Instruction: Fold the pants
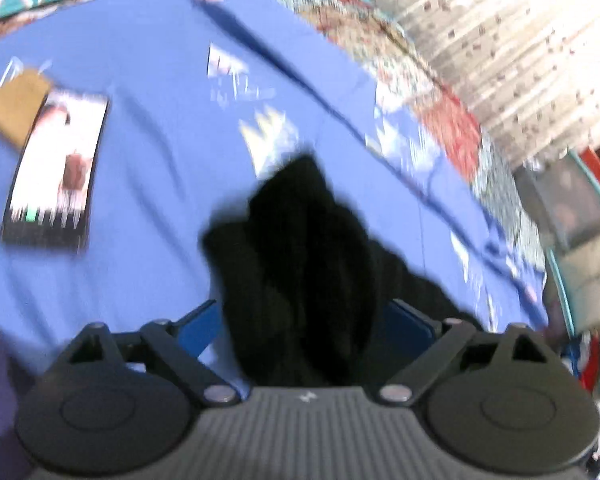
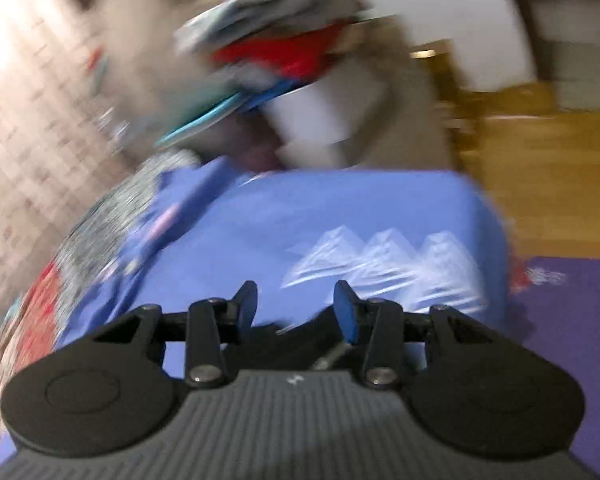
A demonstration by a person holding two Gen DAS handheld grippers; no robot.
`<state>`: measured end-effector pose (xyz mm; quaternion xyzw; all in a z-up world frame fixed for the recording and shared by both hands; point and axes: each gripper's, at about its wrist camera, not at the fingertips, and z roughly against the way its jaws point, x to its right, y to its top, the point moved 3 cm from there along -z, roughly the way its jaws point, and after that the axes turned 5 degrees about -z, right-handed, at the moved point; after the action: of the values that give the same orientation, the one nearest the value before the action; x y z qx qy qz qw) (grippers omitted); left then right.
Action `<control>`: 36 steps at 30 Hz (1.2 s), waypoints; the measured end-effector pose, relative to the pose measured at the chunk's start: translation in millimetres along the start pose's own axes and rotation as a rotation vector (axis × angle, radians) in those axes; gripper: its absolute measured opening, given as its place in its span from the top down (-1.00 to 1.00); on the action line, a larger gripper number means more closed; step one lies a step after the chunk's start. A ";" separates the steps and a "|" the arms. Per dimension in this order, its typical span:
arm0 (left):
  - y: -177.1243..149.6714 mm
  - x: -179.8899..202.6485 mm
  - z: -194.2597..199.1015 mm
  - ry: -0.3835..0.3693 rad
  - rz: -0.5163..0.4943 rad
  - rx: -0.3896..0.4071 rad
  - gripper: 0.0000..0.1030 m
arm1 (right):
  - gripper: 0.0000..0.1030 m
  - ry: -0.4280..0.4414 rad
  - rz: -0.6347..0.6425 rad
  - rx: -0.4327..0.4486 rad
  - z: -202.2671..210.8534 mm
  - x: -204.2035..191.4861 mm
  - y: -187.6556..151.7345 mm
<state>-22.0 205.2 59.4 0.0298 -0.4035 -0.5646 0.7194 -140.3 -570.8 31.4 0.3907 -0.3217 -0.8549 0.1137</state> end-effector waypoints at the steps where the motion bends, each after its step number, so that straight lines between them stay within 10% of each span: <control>1: 13.9 -1.2 -7.4 0.011 0.002 -0.002 -0.90 | 0.11 0.024 0.018 -0.044 -5.7 -11.9 -11.6; 5: 55.2 -0.5 -62.3 0.067 0.060 -0.098 -0.83 | 0.11 0.088 0.078 -0.215 -27.8 -49.7 -65.7; 6: 59.9 1.3 -76.3 0.074 0.073 -0.131 -0.57 | 0.11 0.097 0.087 -0.252 -31.2 -56.8 -80.6; 7: 60.4 2.8 -86.6 0.069 0.066 -0.163 0.28 | 0.11 0.103 0.090 -0.281 -33.5 -60.5 -91.4; 8: 57.8 6.4 -90.8 0.066 0.052 -0.188 0.59 | 0.11 0.110 0.097 -0.318 -37.4 -67.2 -105.4; 13: 23.0 26.9 -12.5 -0.114 -0.126 -0.019 0.61 | 0.11 0.162 0.207 -0.391 -41.8 -96.5 -128.5; 17: -31.5 -3.8 9.7 -0.006 -0.166 -0.055 0.03 | 0.11 0.185 0.273 -0.404 -46.6 -113.4 -139.8; 20: -47.1 -33.5 -8.1 0.120 -0.088 -0.153 -0.33 | 0.11 0.185 0.261 -0.459 -55.2 -117.5 -154.7; 23: -35.5 -56.6 -15.2 -0.014 0.077 -0.134 -0.89 | 0.11 0.215 0.281 -0.476 -41.8 -119.9 -166.1; 27: -13.3 -63.7 -47.9 -0.136 0.148 -0.099 -0.98 | 0.11 0.209 0.329 -0.503 -31.3 -119.1 -179.1; 28: -8.7 -63.8 -60.3 -0.151 0.155 -0.103 -0.96 | 0.11 0.199 0.331 -0.509 -29.7 -117.3 -181.9; 31: -0.1 -50.1 -90.5 -0.082 0.117 -0.099 0.22 | 0.11 0.183 0.346 -0.509 -25.8 -114.9 -187.3; 36: 9.2 -27.1 -27.1 0.007 0.014 0.201 0.40 | 0.11 0.156 0.401 -0.504 -24.6 -122.3 -191.6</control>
<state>0.8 220.0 31.0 0.1009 -0.4557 -0.5162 0.7181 -29.3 -380.7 -30.3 0.3435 -0.1611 -0.8358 0.3970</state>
